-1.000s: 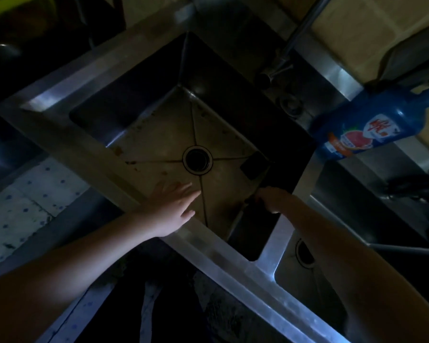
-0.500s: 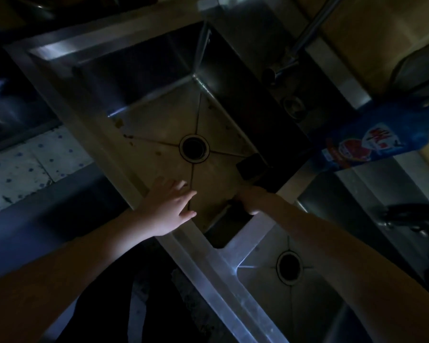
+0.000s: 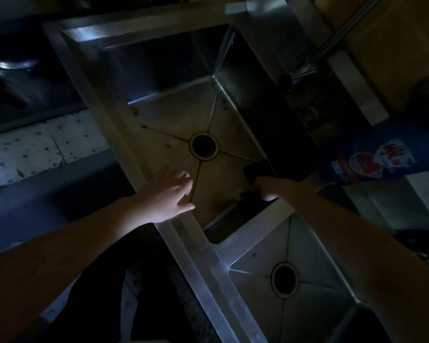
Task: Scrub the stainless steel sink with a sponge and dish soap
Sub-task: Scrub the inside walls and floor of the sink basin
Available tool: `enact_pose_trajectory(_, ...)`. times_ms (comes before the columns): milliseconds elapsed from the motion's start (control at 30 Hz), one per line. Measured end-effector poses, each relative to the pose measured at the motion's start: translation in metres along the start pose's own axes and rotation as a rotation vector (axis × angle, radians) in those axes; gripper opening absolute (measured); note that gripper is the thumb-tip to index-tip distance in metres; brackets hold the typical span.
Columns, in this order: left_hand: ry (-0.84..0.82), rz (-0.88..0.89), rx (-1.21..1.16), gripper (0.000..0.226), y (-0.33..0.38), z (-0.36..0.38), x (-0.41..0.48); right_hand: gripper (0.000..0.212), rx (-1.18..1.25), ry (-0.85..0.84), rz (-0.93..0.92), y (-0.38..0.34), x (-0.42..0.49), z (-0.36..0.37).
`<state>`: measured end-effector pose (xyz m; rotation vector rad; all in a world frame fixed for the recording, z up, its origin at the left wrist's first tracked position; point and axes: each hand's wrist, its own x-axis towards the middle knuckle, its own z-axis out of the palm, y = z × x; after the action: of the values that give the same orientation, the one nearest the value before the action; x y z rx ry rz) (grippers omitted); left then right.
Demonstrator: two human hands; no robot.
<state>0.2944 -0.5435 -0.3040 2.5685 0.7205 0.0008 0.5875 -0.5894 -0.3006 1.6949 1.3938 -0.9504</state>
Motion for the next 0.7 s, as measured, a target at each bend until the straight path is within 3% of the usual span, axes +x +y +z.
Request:
enact_pose_trajectory(133, -0.021, -0.033, -0.017, 0.029, 0.004, 0.003, -0.002, 0.036, 0.019, 0.089, 0.196, 0.049, 0.005, -0.016)
enact_pose_trajectory(200, -0.017, -0.037, -0.004, 0.029, 0.005, 0.003, -0.002, 0.040, 0.015, 0.081, 0.206, 0.042, 0.007, -0.013)
enact_pose_trajectory(267, -0.018, -0.035, 0.016, 0.030, 0.005, 0.001, -0.002, 0.046, 0.021, 0.043, 0.163, 0.021, 0.011, -0.001)
enact_pose_trajectory(500, -0.026, -0.072, 0.044, 0.030, 0.009, 0.002, -0.005, 0.034, 0.047, -0.100, -0.170, -0.091, 0.015, 0.048)
enact_pose_trajectory(700, -0.047, -0.089, 0.061, 0.029, 0.009, 0.002, -0.002, 0.036, -0.011, -0.109, -0.183, -0.082, 0.018, 0.042)
